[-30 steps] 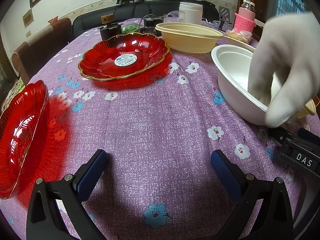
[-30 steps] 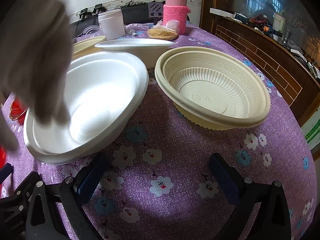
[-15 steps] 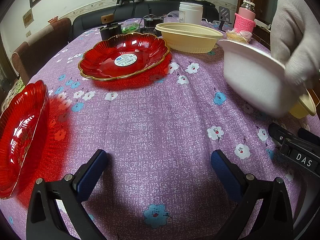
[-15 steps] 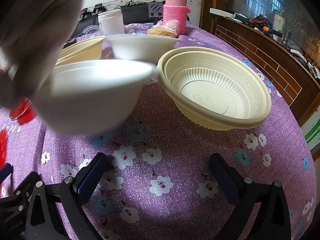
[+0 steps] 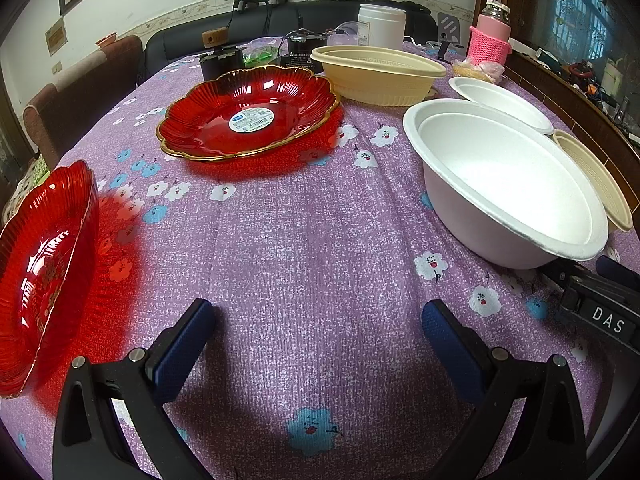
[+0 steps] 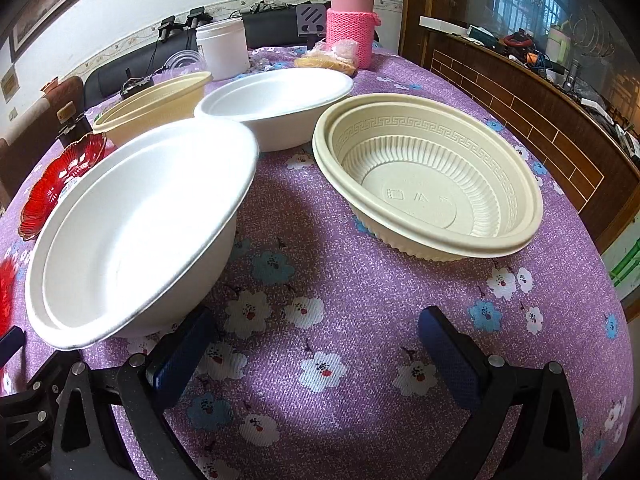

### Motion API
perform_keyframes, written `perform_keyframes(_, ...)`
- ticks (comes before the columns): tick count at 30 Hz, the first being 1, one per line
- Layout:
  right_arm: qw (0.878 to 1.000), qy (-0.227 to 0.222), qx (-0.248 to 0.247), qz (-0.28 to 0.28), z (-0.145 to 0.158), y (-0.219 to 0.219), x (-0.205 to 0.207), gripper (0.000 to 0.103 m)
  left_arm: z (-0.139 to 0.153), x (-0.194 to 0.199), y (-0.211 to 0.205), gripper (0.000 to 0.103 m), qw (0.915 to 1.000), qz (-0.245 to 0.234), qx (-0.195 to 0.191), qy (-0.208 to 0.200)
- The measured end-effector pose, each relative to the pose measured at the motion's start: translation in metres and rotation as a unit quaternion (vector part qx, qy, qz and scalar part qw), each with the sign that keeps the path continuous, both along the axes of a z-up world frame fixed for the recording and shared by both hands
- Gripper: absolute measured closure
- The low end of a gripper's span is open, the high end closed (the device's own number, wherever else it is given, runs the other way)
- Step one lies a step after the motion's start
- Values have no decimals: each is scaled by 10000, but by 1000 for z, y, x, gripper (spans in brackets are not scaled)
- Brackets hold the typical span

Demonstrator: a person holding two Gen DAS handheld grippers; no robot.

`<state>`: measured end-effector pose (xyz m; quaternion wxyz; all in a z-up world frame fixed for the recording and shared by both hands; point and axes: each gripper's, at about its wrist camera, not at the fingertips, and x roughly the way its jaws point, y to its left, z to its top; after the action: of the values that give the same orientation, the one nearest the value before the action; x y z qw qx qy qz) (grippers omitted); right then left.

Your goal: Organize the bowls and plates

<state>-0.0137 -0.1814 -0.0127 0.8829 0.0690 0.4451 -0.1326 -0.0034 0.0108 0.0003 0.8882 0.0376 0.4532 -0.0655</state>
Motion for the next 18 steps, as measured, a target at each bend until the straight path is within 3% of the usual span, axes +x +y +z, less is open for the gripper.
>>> perform_keyframes(18,10000,-1,2,-11,1,1,1,1,2,-17,2,0,9997,38,42,241)
